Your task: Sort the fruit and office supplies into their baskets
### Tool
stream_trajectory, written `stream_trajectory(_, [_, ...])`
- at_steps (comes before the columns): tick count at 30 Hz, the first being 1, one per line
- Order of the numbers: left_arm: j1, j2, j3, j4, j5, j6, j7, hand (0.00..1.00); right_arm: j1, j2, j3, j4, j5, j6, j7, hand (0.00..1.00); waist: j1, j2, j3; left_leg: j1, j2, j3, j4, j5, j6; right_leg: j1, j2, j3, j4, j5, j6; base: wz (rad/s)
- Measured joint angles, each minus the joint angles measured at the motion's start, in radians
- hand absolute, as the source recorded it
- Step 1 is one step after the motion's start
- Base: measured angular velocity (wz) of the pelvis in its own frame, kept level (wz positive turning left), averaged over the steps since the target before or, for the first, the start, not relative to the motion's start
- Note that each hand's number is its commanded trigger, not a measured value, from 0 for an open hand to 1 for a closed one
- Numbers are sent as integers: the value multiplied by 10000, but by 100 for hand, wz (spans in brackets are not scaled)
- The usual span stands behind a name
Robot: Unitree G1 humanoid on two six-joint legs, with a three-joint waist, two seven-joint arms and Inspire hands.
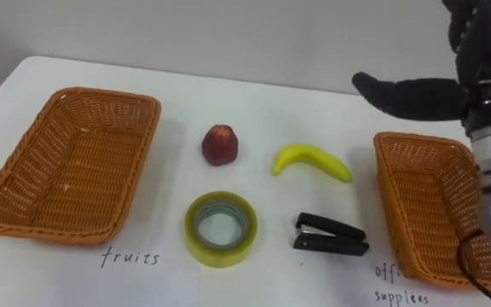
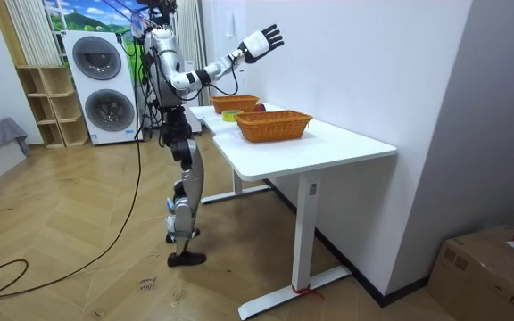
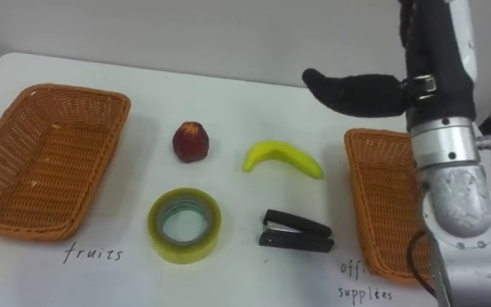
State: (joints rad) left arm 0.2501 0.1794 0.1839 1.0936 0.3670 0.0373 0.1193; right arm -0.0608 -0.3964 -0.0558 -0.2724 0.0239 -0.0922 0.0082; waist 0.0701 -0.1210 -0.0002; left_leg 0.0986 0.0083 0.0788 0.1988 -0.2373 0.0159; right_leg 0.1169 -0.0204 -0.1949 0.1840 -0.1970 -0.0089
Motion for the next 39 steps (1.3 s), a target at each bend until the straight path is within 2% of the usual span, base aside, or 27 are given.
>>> stream_trajectory(2, [-39,9,-21,-1,-17,0,-1,0,0,-1,37,180,-91,7,281,0,59,-49,-4,3,-1,-9,9,0,1,7,-1,1,-6,0,0,0])
stream_trajectory(5, [-88,29,-66,-1,-31,1,-18,0,1,-3,191,344,-267,249,686,0,138,-101,5,0,2,-19,22,0,0,16,0,-3,-9,0,0,0])
stream_trajectory(10, [-185,67,-290,-1,-27,4,-178,0,2,-6,548,644,-292,311,1466,0,206,-81,20,-9,26,-30,27,-1,0,29,14,-4,-1,5,-6,0])
stream_trajectory(15, [-169,182,-497,-7,-28,9,-362,0,2,-8,769,977,-285,516,2209,0,237,1,72,-15,43,-24,-15,-3,-2,26,29,-40,0,31,-15,0])
stream_trajectory(20, [-190,347,-506,-6,-22,9,-556,0,4,-9,830,1223,-293,751,2510,0,290,-14,59,-22,28,-19,-25,-2,-2,13,32,-51,-3,31,-15,0])
stream_trajectory(24, [-236,469,-626,-6,-24,62,-658,0,29,-6,1192,1398,-863,888,2963,0,209,-101,-10,-16,24,-31,13,-1,-3,10,15,-121,-15,32,-12,0])
stream_trajectory(32, [-266,479,-701,-9,-23,62,-712,0,49,32,1307,1393,-1578,1024,3883,0,176,-167,-56,-5,8,-71,11,8,12,123,-102,-248,-149,51,19,2])
stream_trajectory(39, [-321,476,-715,35,-25,118,-711,0,77,46,1335,1744,-2008,1173,4598,0,205,-103,-9,8,5,-118,-18,21,37,168,-67,-208,-138,63,39,1])
